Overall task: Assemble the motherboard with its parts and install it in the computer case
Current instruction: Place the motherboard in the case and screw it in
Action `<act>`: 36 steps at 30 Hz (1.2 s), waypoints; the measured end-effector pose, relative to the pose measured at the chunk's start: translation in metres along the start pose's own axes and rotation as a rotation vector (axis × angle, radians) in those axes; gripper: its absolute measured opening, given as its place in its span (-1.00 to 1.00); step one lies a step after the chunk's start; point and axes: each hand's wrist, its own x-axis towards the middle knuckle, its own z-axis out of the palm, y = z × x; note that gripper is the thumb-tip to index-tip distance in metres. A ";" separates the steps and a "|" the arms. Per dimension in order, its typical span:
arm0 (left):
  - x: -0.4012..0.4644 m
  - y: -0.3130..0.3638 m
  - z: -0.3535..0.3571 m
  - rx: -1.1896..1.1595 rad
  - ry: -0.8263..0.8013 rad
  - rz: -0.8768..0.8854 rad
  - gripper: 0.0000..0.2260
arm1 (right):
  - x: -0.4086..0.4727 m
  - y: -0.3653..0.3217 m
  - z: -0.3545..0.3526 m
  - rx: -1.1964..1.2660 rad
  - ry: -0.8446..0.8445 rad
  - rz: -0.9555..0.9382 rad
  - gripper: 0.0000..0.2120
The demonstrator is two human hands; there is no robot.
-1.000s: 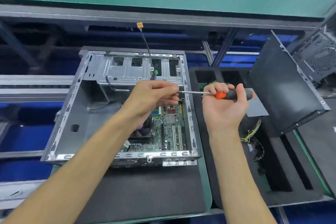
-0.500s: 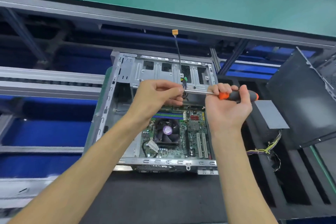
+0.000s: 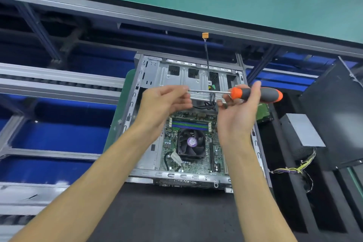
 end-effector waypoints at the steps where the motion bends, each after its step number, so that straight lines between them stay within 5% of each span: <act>1: 0.002 0.004 -0.002 -0.052 0.015 0.013 -0.86 | 0.000 0.002 0.000 -0.074 -0.023 0.030 -0.63; 11: 0.002 0.012 0.009 -0.114 0.049 0.139 -0.87 | -0.001 0.007 -0.005 0.227 -0.109 0.389 -0.59; 16: 0.000 0.013 0.004 -0.057 0.040 0.053 -0.62 | 0.010 0.000 -0.011 0.222 -0.175 0.383 -0.60; 22: -0.005 0.014 -0.047 0.363 0.196 -0.027 -0.70 | 0.021 -0.021 -0.001 -0.446 -0.556 0.004 -0.79; 26: -0.018 0.013 -0.052 0.599 0.057 0.026 -0.79 | 0.005 -0.003 -0.005 -0.957 -0.944 -0.079 -0.91; 30: -0.029 0.015 -0.039 0.655 -0.079 0.119 -0.72 | -0.006 0.024 -0.017 -1.337 -1.186 -0.067 -0.69; 36: -0.033 0.016 -0.037 0.750 -0.177 0.145 -0.67 | -0.008 0.046 -0.031 -1.501 -1.294 -0.018 -0.45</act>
